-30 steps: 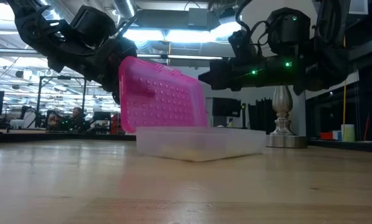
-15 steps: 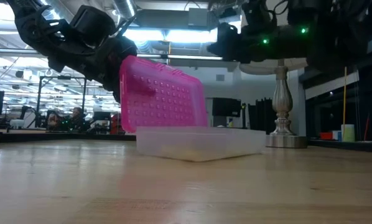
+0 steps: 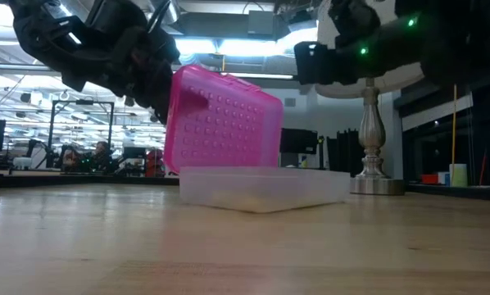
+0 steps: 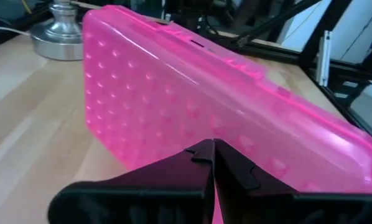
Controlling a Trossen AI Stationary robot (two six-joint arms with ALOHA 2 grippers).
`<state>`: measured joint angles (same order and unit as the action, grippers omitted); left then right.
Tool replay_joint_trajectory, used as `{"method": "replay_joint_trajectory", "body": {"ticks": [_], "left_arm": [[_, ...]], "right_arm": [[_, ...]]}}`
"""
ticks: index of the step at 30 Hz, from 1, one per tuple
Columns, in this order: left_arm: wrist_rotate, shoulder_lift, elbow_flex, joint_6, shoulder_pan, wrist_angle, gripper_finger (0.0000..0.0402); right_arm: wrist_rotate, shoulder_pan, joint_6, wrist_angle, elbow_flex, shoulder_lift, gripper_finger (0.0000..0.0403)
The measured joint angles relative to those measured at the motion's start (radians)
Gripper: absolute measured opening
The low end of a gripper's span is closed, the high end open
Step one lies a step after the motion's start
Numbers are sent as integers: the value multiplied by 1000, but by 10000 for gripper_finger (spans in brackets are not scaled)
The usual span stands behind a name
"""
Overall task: Pick & place school supplies into a supply box
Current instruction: Close the pink supply box, then return to Home Position
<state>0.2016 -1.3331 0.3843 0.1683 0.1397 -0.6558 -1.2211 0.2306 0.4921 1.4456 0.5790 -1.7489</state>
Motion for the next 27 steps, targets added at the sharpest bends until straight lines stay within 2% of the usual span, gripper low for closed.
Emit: {"method": "replay_joint_trajectory", "body": {"ticks": [4, 10, 14, 19, 24, 27], "left_arm": [[-13, 0, 6, 10, -33, -5, 3], [-134, -6, 21, -5, -102, 1, 3], [-183, -72, 21, 2, -144, -20, 3], [-145, -194, 30, 1, -157, -131, 3], [-47, -180, 61, -37, -149, -133, 3], [-41, -143, 64, -72, -149, -118, 3]], "right_arm": [[-30, 21, 64, 4, 0, 38, 69], [-29, 38, 96, 3, 0, 115, 69], [-27, 38, 138, 0, 0, 145, 69], [-16, 37, 141, -2, 0, 154, 69], [-16, 37, 141, -19, 0, 154, 69], [-16, 37, 142, -24, 0, 154, 69]]}}
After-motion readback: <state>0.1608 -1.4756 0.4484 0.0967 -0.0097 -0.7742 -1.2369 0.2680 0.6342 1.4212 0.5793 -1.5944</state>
